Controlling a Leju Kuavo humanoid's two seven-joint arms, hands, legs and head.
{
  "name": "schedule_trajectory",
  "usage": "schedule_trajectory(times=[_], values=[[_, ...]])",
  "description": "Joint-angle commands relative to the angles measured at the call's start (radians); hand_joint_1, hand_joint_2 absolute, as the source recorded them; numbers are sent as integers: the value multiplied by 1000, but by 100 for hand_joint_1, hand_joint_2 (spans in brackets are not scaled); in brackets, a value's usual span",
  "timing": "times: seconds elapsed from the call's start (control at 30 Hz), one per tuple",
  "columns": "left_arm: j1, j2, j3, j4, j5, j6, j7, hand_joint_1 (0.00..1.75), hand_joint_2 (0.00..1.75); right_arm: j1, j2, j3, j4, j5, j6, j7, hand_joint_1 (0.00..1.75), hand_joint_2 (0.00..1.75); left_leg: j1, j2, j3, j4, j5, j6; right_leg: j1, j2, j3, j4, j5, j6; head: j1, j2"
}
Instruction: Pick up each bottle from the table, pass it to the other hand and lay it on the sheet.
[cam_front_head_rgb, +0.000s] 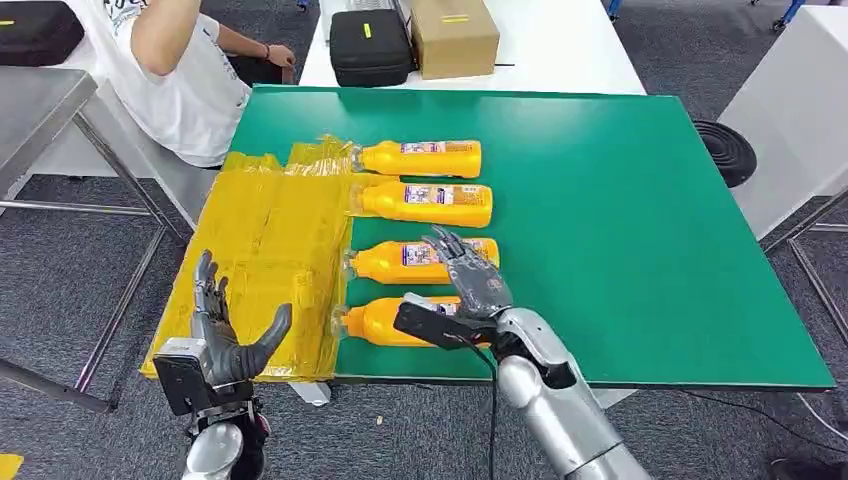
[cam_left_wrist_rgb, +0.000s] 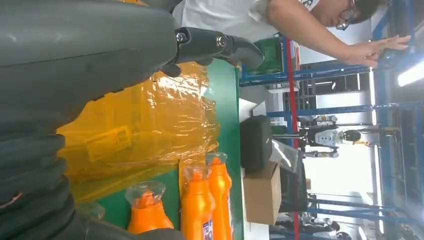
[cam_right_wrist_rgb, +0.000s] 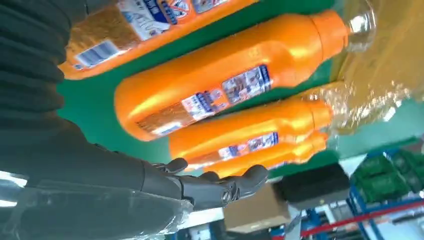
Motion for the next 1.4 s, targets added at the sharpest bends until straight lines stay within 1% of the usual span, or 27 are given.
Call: schedule_trajectory(times=[0.03,0.1,0.13,0.17,0.23,0.3,0.33,0.37,0.4,0.47,0.5,0.53,0.57,0.6,0.7,0.73,0.77,0.87,0.9,0.93,1.03,1.13,1.2,1.23,1.27,1.3,1.4], values=[[-17,22,25,40,9,2,5,0,175,-128,-30,155,207,-23,42,3,0,175,0,3,4,-1,-2,0,0,2,4,-1,-1,-2,0,0],[-16,27,27,45,13,5,4,0,175,-151,-21,167,230,-24,53,10,0,175,0,4,10,-1,-5,0,1,2,9,-1,-3,-3,0,0],[-16,28,28,49,16,7,1,0,175,-158,-19,172,239,-25,54,11,0,175,0,3,7,-1,-3,0,1,2,6,-1,-2,-2,0,0],[-16,28,28,49,16,7,1,0,175,-158,-19,172,239,-25,54,11,0,175,0,3,9,-1,-4,0,1,1,9,-1,-3,-3,0,0],[-16,28,28,49,16,7,1,0,175,-158,-19,172,239,-25,54,11,0,175,0,3,9,-1,-4,0,1,2,8,-1,-3,-3,0,0],[-16,28,27,50,18,8,0,0,175,-161,-19,178,245,-25,56,12,0,175,0,1,4,-1,-2,0,0,0,4,-1,-1,-2,0,0],[-18,29,27,53,20,9,-1,0,175,-164,-18,183,249,-25,55,12,0,175,0,2,7,-1,-3,0,1,1,7,-1,-2,-3,0,0],[-18,30,26,55,21,10,-2,0,175,-166,-18,189,252,-25,56,12,0,175,0,2,4,-1,-2,0,0,1,3,-1,-1,-2,0,0],[-20,30,26,56,24,12,-2,0,175,-167,-19,196,253,-25,57,11,0,175,0,2,7,-1,-3,0,0,1,6,-1,-2,-2,0,0],[-18,30,29,52,28,20,-5,0,175,-164,-27,208,240,-27,57,10,0,175,0,2,6,-1,-3,0,0,1,5,-1,-2,-2,0,0],[-12,30,34,44,29,26,-7,0,175,-156,-33,206,218,-36,46,4,0,175,0,3,9,-1,-4,0,1,1,9,-1,-3,-3,0,0],[-4,32,36,34,30,29,-7,0,175,-148,-41,205,189,-37,41,4,0,175,0,1,6,-1,-3,0,0,0,6,-1,-2,-2,0,0],[1,33,38,26,29,29,-7,0,175,-140,-46,202,164,-38,39,11,0,175,0,2,8,-1,-4,0,1,0,8,-1,-3,-3,0,0],[4,33,38,21,30,30,-7,0,175,-130,-53,198,136,-37,40,23,0,175,0,1,4,-1,-2,0,0,0,4,-1,-2,-2,0,0],[-14,32,44,35,37,28,2,0,175,-118,-67,190,93,-33,44,41,0,175,0,1,6,0,-3,0,1,0,6,-1,-3,-2,0,0],[-18,31,44,40,38,28,2,0,175,-117,-70,188,90,-33,45,42,0,175,0,0,3,0,-2,0,0,-1,3,-1,-2,-2,0,0],[-18,31,44,40,38,28,2,0,175,-117,-70,188,90,-33,45,42,0,175,0,0,5,0,-3,0,1,-1,6,-1,-3,-2,0,0],[-18,31,44,40,38,28,2,0,175,-117,-70,188,90,-33,45,42,0,175,0,0,3,-1,-2,0,0,-1,3,-1,-2,-2,0,0],[-19,29,44,44,41,27,4,0,175,-118,-68,187,95,-33,45,42,0,175,0,0,7,0,-3,0,1,-1,7,-1,-3,-3,0,0],[-20,30,46,43,41,27,4,0,175,-114,-74,184,96,-32,44,44,0,175,0,0,4,-1,-2,0,0,-1,4,-1,-2,-2,0,0],[-14,31,52,32,38,31,6,0,175,-83,-100,178,84,-32,42,42,0,175,0,-1,7,-1,-3,0,1,-2,7,-1,-3,-3,0,0],[-10,32,55,25,34,32,9,0,175,-68,-110,173,93,-34,42,40,0,175,0,-1,4,-1,-2,0,1,-2,4,-1,-2,-1,0,0],[-11,33,57,26,34,33,10,0,175,-62,-113,168,107,-34,42,42,0,175,0,-1,9,-1,-4,0,1,-2,10,-2,-4,-3,0,0],[-9,33,59,26,35,33,9,0,175,-57,-114,164,115,-35,39,41,0,175,0,0,4,-1,-2,0,1,-1,5,-1,-2,-2,0,0],[-8,34,59,26,35,33,9,0,175,-56,-115,162,117,-35,36,40,0,175,0,0,7,-1,-3,0,1,-1,7,-1,-3,-2,0,0],[-8,34,59,26,35,33,9,0,175,-56,-115,162,117,-35,36,40,0,175,0,0,5,-1,-2,0,1,-1,5,-2,-2,-2,0,0],[-8,34,59,26,35,33,9,0,175,-56,-115,162,117,-35,36,40,0,175,0,0,7,-1,-3,0,1,-1,7,-1,-3,-3,0,0]])
